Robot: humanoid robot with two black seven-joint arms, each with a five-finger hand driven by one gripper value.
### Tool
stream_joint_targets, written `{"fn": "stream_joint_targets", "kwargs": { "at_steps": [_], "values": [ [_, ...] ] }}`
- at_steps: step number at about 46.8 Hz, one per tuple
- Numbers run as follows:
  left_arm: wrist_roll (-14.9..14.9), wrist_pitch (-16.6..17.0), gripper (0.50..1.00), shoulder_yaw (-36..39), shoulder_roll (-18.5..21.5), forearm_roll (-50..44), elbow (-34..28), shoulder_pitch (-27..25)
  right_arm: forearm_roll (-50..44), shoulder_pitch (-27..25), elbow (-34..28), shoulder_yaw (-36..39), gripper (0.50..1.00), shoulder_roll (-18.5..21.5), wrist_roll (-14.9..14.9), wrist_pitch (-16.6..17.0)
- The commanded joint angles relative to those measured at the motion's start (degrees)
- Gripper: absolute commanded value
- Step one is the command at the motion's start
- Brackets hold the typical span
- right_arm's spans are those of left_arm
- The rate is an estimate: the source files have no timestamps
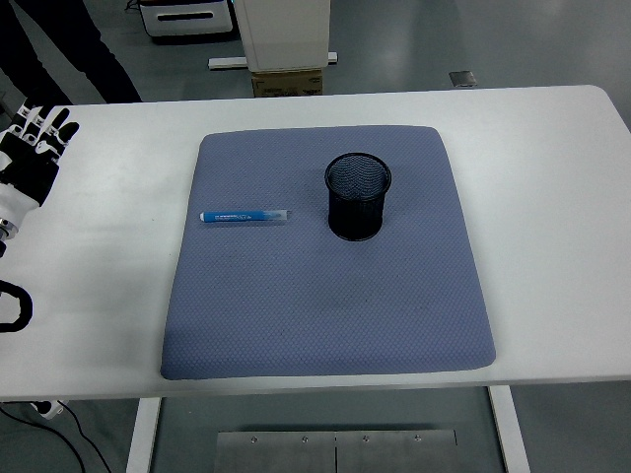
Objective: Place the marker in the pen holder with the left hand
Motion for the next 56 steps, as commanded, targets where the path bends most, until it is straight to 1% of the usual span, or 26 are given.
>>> {"fn": "stream_joint_targets", "kwargs": {
  "at_steps": [1,10,23,29,38,40,41,43,44,45,46,47,48,49,53,54,55,56],
  "values": [
    [0.19,-0.15,1.000,0.08,-0.06,0.78,0.01,-0.18,0.00,0.00,0.01,0.00,1.000,0.00,-0.01,0.00],
    [0.27,-1.82,1.000,-0.10,-0.94,0.96,0.01,-0.35,0.00,0.00,0.01,0.00,1.000,0.00,-0.01,0.00],
    [0.19,-1.65,1.000,0.08,-2.26,1.05,-0.17,-0.26,0.00,0.00,0.01,0.00,1.000,0.00,-0.01,0.00],
    [0.19,-1.56,1.000,0.17,-2.08,1.40,-0.08,-0.70,0.00,0.00,-0.08,0.00,1.000,0.00,-0.01,0.00],
    [0.36,-1.30,1.000,0.43,-1.99,10.62,-0.08,-3.34,0.00,0.00,0.01,0.00,1.000,0.00,-0.01,0.00],
    [0.36,-1.21,1.000,0.43,-1.99,11.42,-0.08,-3.52,0.00,0.00,-0.08,0.00,1.000,0.00,-0.01,0.00],
    [0.45,-0.43,1.000,0.69,-1.91,12.81,-0.08,-4.39,0.00,0.00,0.01,0.00,1.000,0.00,-0.01,0.00],
    [0.45,-0.15,1.000,0.87,-1.91,13.00,-0.08,-4.83,0.00,0.00,0.01,0.00,1.000,0.00,-0.01,-0.09],
    [0.45,0.19,1.000,2.52,-1.73,13.00,-0.17,-6.05,0.00,0.00,-0.08,0.00,1.000,0.00,-0.01,0.00],
    [0.45,0.20,1.000,2.54,-1.73,13.00,-0.17,-6.06,0.00,0.00,-0.08,0.00,1.000,0.00,-0.01,0.00],
    [0.45,0.28,1.000,5.85,-1.38,13.26,-0.25,-8.24,0.00,0.00,-0.08,0.00,1.000,0.00,-0.01,0.00],
    [0.45,0.29,1.000,7.10,-1.38,13.26,-0.25,-9.13,0.00,0.00,-0.08,0.00,1.000,0.00,-0.01,0.00],
    [0.45,0.29,1.000,7.11,-1.38,13.26,-0.25,-9.14,0.00,0.00,-0.08,0.00,1.000,0.00,-0.01,0.00],
    [0.45,0.29,1.000,11.64,-1.29,13.35,-0.25,-12.10,0.00,0.00,0.01,0.00,1.000,0.00,-0.01,-0.09],
    [0.45,0.37,1.000,20.53,-1.29,14.32,-0.52,-17.56,0.00,0.00,0.01,0.00,1.000,0.00,-0.01,0.00],
    [0.45,0.37,1.000,20.56,-1.29,14.32,-0.52,-17.58,0.00,0.00,0.01,0.00,1.000,0.00,-0.01,0.00],
    [0.45,0.72,1.000,26.04,-1.29,14.32,-0.52,-21.49,0.00,0.00,0.01,0.00,1.000,0.00,-0.01,0.00],
    [0.45,0.99,1.000,27.84,-1.29,14.41,-0.52,-22.66,0.00,0.00,0.01,0.00,1.000,0.00,-0.01,0.00]
  ]
}}
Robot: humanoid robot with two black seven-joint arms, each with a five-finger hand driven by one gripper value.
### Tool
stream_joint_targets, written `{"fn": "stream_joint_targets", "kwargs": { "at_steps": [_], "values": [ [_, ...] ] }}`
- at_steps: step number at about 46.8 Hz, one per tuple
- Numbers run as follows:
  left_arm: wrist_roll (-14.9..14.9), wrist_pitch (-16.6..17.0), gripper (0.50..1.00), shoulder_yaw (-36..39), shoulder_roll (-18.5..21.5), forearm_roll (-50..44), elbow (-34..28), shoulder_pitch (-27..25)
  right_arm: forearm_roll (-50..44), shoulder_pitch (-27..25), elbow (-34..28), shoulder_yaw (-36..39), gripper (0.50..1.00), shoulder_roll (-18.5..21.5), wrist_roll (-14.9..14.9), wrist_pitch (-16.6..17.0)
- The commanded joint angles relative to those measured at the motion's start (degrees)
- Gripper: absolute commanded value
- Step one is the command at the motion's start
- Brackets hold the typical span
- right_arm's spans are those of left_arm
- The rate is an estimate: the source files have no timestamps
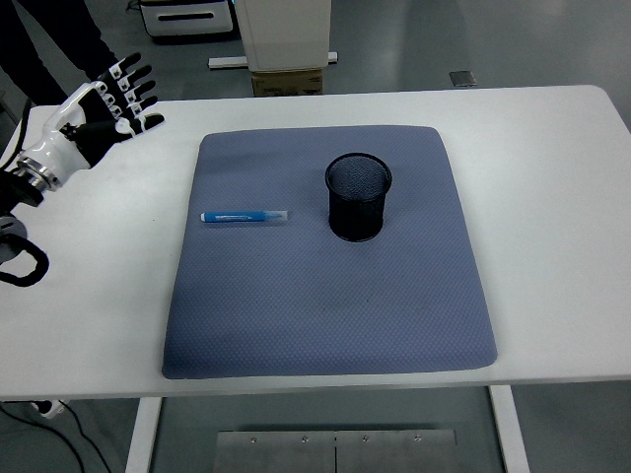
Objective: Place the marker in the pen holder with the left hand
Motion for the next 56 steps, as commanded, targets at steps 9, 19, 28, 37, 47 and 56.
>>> {"fn": "stream_joint_targets", "kwargs": {
  "at_steps": [9,19,28,37,47,56],
  "values": [
    [-0.10,1.20,1.000,11.32,-0.10,1.53,0.08,-9.95,0.00,-0.01,0.01,0.00,1.000,0.00,0.02,0.04],
    [-0.63,-0.29,1.000,11.59,-0.72,1.70,-0.01,-9.95,0.00,-0.01,0.01,0.00,1.000,0.00,0.02,0.04],
    [-0.63,-0.91,1.000,18.95,-2.73,1.70,-0.01,-11.96,0.00,-0.01,0.01,0.00,1.000,0.00,0.02,0.04],
    [-0.54,-0.30,1.000,29.96,-4.50,1.88,-0.01,-16.37,0.00,-0.01,-0.08,0.00,1.000,0.00,0.02,0.04],
    [0.07,-0.47,1.000,32.42,-4.85,23.55,-1.06,-20.58,0.00,-0.01,-0.08,0.00,1.000,0.00,0.02,0.04],
    [-0.19,-0.82,1.000,34.00,-4.85,29.12,-1.06,-21.55,0.00,-0.01,0.01,0.00,1.000,0.00,0.02,0.04]
  ]
}}
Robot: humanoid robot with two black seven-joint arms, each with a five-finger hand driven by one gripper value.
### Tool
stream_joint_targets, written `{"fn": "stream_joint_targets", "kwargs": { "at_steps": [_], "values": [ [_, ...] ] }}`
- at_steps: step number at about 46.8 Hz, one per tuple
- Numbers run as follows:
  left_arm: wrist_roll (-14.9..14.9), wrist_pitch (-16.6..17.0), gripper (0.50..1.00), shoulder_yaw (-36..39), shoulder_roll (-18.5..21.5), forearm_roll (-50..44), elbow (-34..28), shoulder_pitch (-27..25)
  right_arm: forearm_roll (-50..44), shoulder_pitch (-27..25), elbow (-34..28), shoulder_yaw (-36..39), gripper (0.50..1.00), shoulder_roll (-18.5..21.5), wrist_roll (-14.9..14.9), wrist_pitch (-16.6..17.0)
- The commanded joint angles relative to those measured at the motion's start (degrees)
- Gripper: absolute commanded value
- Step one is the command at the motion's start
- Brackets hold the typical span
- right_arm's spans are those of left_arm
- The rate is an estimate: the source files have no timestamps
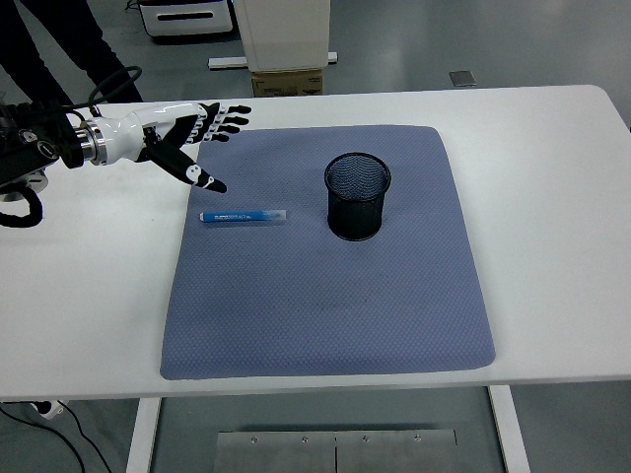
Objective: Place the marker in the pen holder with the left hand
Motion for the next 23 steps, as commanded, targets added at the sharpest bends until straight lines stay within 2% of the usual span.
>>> {"fn": "stream_joint_targets", "kwargs": {
  "at_steps": [1,13,23],
  "values": [
    [-0.11,-0.02,1.000,1.27,-0.15,11.37,0.01,-1.01,0.00,0.00,0.07,0.00,1.000,0.00,0.00,0.02],
    [0.24,0.16,1.000,6.45,-4.98,16.39,0.10,-4.52,0.00,0.00,0.07,0.00,1.000,0.00,0.00,-0.07],
    [0.24,0.42,1.000,9.35,-7.00,19.29,0.10,-6.64,0.00,0.00,0.07,0.00,1.000,0.00,0.08,-0.07]
  ]
}}
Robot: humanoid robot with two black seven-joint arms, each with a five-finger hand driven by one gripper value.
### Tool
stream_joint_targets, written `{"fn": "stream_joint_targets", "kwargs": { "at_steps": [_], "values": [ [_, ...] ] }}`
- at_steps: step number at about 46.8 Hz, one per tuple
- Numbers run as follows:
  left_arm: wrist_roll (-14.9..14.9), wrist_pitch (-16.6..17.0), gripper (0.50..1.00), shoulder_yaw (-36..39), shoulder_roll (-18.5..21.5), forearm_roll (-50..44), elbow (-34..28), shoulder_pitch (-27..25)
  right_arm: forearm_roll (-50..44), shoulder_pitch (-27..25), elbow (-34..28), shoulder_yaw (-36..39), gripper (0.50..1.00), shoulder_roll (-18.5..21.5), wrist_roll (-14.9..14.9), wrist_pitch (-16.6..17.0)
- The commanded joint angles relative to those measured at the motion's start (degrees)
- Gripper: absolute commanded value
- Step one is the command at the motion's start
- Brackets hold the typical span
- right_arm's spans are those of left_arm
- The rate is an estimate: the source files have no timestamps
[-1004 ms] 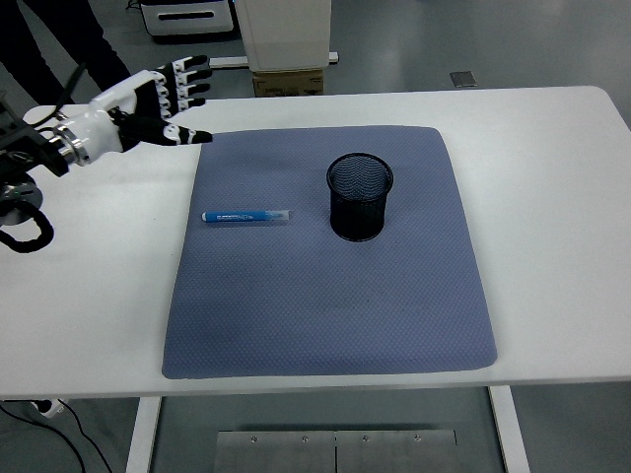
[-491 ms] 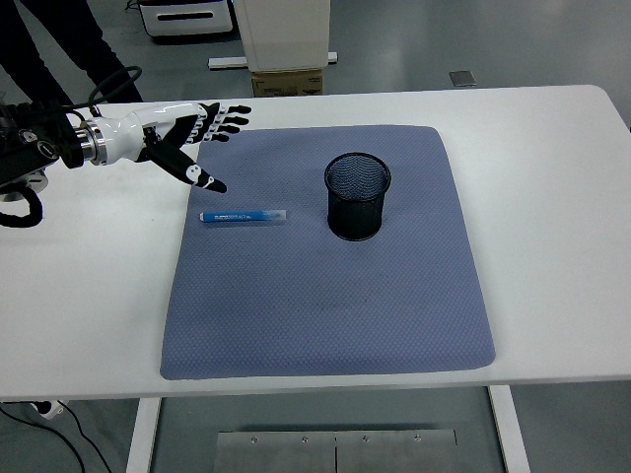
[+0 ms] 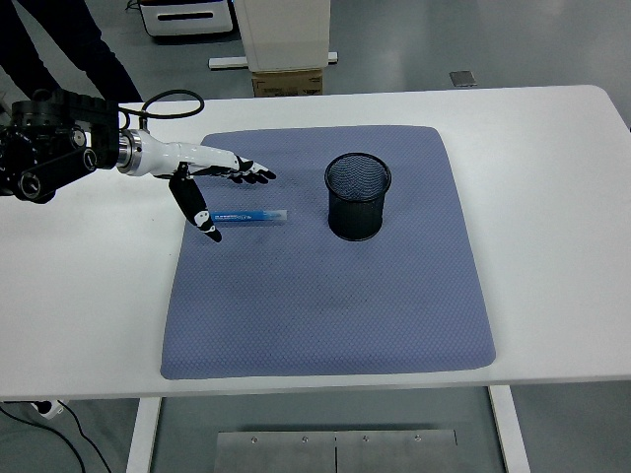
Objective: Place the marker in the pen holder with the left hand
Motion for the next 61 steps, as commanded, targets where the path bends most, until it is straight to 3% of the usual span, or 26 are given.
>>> {"fn": "stream_joint_targets", "kwargs": {
  "at_steps": [1,4,5,8,22,48,51,56,61],
  "values": [
    [0.08,0.28,1.000,1.02,-0.57,0.92,-0.02,-0.81,0.00,0.00,0.04,0.00,1.000,0.00,0.00,0.03],
    [0.70,0.28,1.000,1.29,-1.01,0.92,-0.02,-0.90,0.00,0.00,-0.05,0.00,1.000,0.00,0.00,-0.05],
    [2.79,0.45,1.000,1.29,-1.44,0.92,0.07,-0.90,0.00,0.00,0.04,0.00,1.000,0.00,0.00,0.03],
    [5.09,1.07,1.000,1.29,-1.80,1.01,0.07,-0.81,0.00,0.00,0.04,0.00,1.000,0.00,0.00,0.03],
    [8.69,2.21,1.000,1.37,-3.64,0.92,-0.10,-0.38,0.00,0.00,0.04,0.00,1.000,0.00,0.00,-0.05],
    [8.78,2.04,1.000,2.34,-4.61,2.59,-0.28,-0.64,0.00,0.00,-0.05,0.00,1.000,0.00,0.00,0.03],
    [8.78,2.04,0.985,2.34,-4.52,2.67,-0.54,-0.64,0.00,0.00,0.04,0.00,1.000,0.00,0.00,0.03],
    [8.70,2.04,0.880,2.43,-4.87,4.25,-0.72,-0.73,0.00,0.00,0.04,0.00,1.000,0.00,0.00,0.03],
    [8.70,2.04,0.827,2.43,-5.58,5.14,-0.81,-0.73,0.00,0.00,0.04,0.00,1.000,0.00,0.00,0.03]
  ]
}}
